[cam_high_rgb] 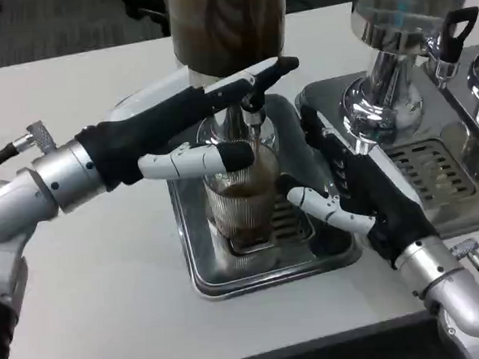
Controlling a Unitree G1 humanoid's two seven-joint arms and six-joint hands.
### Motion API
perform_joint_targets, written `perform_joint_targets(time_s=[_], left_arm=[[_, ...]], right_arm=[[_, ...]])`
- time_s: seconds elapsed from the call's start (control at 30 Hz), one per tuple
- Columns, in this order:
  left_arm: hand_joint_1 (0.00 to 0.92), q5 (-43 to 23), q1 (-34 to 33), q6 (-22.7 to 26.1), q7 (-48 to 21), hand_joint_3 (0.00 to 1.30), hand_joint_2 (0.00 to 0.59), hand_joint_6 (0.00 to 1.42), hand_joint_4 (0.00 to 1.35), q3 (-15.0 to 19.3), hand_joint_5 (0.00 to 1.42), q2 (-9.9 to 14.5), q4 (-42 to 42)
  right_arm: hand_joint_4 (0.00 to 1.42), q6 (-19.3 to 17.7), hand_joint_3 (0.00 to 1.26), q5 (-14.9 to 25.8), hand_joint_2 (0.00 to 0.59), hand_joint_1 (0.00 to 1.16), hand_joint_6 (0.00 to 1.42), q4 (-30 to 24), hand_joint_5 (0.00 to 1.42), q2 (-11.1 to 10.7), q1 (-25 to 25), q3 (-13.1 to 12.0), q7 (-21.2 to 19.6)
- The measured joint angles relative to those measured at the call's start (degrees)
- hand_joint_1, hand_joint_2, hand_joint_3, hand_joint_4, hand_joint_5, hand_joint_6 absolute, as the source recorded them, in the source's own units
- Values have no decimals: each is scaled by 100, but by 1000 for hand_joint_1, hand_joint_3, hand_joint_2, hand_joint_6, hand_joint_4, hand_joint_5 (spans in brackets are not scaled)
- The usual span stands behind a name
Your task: Grasp the cup under the faucet to collect the drink, then remove the cup.
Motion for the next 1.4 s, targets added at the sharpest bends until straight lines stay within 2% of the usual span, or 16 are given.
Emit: perform_joint_targets(time_s=[0.83,1.0,1.4], left_arm=[[0,-273,122,282,-48,63,36,17,0,39,29,15,-223],[0,-721,170,600,-278,67,36,20,0,101,32,-8,-299],[0,-1209,178,1010,-568,81,36,35,0,327,45,-172,-473]], right_arm=[[0,-1,0,-1,254,568,2,299,0,147,-265,22,46],[0,-2,0,-2,257,564,6,330,0,153,-270,23,44],[0,-7,0,-9,258,559,16,428,0,169,-270,23,25]])
